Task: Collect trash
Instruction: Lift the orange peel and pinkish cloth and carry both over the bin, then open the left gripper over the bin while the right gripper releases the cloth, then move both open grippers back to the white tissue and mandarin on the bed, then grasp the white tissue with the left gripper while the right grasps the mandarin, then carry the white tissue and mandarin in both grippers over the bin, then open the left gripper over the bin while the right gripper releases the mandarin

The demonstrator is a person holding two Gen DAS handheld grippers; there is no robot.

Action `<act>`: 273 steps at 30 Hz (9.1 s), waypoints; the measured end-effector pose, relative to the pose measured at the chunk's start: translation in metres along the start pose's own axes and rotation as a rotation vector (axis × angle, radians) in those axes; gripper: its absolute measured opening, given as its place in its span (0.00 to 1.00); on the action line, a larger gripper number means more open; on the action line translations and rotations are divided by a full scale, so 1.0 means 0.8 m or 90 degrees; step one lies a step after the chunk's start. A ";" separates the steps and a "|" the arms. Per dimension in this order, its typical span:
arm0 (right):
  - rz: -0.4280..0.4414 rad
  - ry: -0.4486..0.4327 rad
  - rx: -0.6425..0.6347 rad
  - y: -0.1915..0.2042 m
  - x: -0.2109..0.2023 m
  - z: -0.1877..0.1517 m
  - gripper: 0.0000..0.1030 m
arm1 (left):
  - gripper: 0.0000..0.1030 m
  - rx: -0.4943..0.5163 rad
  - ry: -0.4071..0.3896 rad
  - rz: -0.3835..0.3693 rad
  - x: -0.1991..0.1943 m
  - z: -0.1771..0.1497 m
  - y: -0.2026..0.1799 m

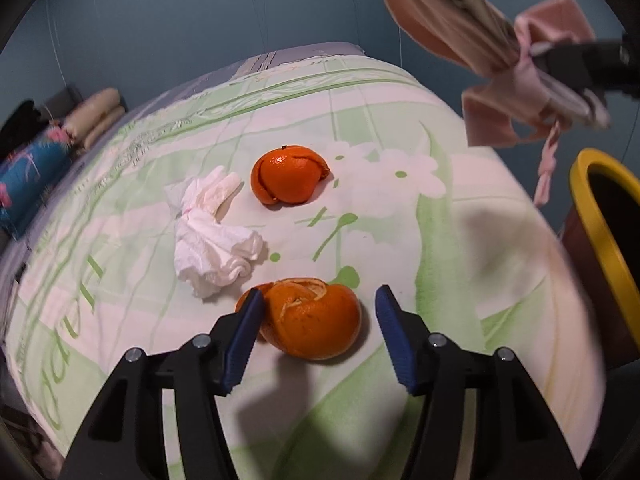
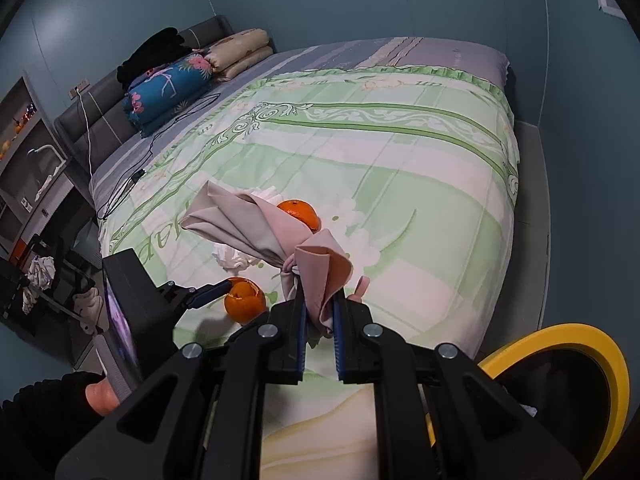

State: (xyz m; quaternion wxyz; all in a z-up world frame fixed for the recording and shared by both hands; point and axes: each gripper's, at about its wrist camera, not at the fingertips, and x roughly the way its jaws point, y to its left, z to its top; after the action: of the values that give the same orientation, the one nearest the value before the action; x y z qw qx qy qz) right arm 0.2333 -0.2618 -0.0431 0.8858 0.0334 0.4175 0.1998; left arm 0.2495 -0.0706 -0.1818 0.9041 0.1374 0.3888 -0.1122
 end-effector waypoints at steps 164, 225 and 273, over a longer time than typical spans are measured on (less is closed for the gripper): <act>-0.044 0.307 -0.188 0.078 0.297 0.110 0.34 | 0.16 -0.256 0.062 -0.107 0.109 0.049 0.176; -0.106 -0.126 0.190 -0.183 -0.204 -0.113 0.30 | 0.16 0.014 -0.226 -0.236 -0.258 0.121 -0.174; -0.332 -0.103 0.217 -0.202 -0.154 -0.134 0.88 | 0.92 -0.146 -0.196 -0.118 -0.205 0.092 -0.069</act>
State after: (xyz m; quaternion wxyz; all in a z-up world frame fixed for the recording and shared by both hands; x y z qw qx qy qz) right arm 0.1353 -0.4685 -0.0598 0.9191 0.0891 0.3677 -0.1104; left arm 0.1716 -0.1317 -0.0218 0.9482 -0.0219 0.2676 -0.1697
